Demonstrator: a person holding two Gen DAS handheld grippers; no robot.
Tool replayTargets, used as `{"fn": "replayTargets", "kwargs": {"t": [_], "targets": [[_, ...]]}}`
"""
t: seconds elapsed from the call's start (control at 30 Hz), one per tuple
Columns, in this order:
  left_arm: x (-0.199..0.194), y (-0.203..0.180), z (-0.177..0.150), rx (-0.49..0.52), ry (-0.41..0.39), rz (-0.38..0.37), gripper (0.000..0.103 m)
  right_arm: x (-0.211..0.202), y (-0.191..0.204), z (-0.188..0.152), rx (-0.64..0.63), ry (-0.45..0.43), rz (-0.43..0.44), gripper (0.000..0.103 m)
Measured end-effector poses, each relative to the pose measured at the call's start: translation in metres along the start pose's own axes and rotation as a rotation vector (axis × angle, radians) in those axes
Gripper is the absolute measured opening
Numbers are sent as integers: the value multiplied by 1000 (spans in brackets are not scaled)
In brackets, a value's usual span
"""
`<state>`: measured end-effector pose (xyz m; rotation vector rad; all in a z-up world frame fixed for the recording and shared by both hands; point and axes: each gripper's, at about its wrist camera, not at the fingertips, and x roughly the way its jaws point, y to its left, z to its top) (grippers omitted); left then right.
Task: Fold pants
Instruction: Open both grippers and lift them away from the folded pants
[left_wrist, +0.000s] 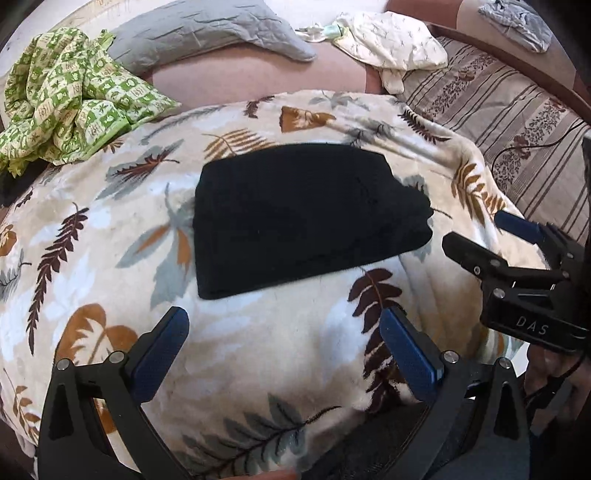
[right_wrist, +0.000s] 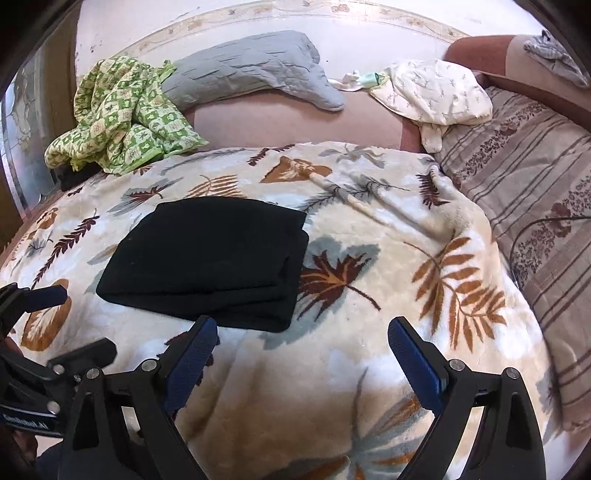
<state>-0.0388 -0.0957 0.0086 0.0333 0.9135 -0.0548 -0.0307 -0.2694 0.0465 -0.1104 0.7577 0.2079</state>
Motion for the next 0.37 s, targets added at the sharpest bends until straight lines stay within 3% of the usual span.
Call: {"fn": "replayTargets", "kwargs": {"t": [0.2,0.37], "targets": [[-3,7,-4,-46,-33,35,103,0,4,1,-11,-13,-14,95],[3,9,-5,-57,-8,48,103,1,2,3,8,-13,-21,95]]}}
